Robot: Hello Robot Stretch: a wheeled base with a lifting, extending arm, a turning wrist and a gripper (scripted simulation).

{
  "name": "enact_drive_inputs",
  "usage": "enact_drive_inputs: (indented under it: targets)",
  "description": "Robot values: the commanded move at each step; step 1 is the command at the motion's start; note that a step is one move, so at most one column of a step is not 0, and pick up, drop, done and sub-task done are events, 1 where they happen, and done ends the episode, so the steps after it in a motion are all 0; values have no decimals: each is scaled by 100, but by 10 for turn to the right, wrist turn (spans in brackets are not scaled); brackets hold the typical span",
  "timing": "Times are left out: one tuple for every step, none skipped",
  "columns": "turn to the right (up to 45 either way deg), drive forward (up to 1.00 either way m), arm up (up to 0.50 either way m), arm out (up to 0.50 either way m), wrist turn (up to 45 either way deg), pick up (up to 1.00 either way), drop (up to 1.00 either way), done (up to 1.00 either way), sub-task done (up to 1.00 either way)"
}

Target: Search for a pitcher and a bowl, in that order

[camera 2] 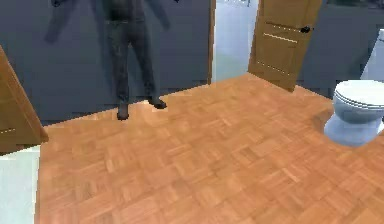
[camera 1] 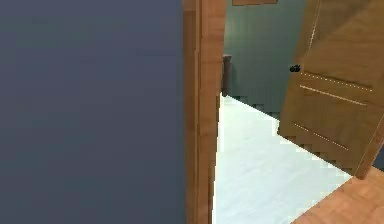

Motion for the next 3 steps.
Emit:
enact_drive_inputs:
  targets:
    - [450,0,0,0,0,0,0,0,0]
    - [450,0,0,0,0,0,0,0,0]
    - [450,0,0,0,0,0,0,0,0]
